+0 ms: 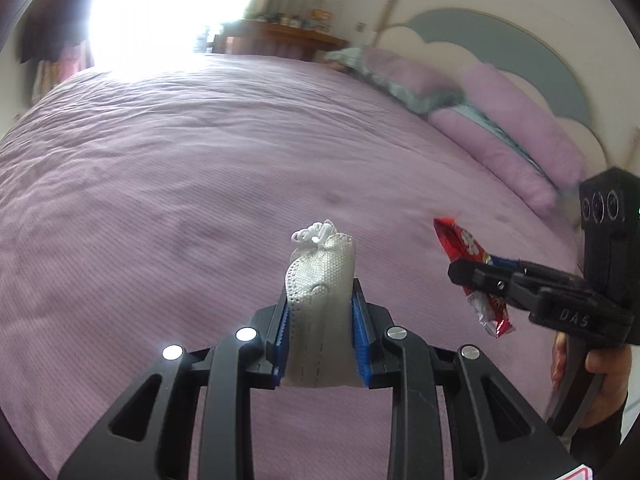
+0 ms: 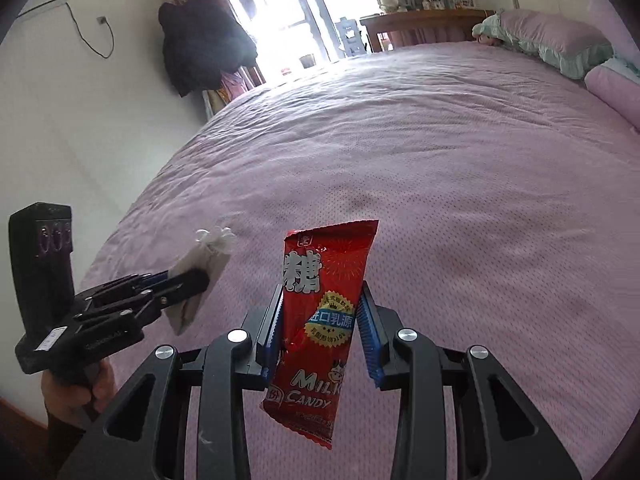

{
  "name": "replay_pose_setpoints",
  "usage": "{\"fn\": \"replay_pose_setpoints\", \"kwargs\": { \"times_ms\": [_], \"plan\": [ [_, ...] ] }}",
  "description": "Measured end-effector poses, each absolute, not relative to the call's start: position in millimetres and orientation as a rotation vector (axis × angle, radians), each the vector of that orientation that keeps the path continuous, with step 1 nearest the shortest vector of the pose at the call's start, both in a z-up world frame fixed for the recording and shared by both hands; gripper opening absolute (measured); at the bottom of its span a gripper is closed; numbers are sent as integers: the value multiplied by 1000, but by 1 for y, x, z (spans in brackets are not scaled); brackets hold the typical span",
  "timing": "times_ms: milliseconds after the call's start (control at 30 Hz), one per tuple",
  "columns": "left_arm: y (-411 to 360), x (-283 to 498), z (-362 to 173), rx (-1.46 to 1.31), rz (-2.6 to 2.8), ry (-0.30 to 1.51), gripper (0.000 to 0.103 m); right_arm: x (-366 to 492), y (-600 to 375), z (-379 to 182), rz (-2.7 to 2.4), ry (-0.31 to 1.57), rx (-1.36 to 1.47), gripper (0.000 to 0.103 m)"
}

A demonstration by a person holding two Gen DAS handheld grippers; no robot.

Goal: Collect trash
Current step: 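Carry the mask and wrapper to the yellow bin and open both tools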

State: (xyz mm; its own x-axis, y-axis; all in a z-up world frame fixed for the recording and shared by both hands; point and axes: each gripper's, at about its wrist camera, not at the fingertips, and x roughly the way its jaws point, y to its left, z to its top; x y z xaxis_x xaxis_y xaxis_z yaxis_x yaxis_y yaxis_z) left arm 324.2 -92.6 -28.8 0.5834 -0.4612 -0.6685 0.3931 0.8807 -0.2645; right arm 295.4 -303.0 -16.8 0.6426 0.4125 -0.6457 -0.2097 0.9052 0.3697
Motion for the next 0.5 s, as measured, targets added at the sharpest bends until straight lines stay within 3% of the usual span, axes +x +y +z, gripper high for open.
{"fn": "replay_pose_setpoints", "kwargs": {
  "times_ms": [500],
  "plan": [
    [-242, 135, -56, 92, -975, 905, 27, 33, -407, -32, 114, 742, 369, 34]
  ]
}}
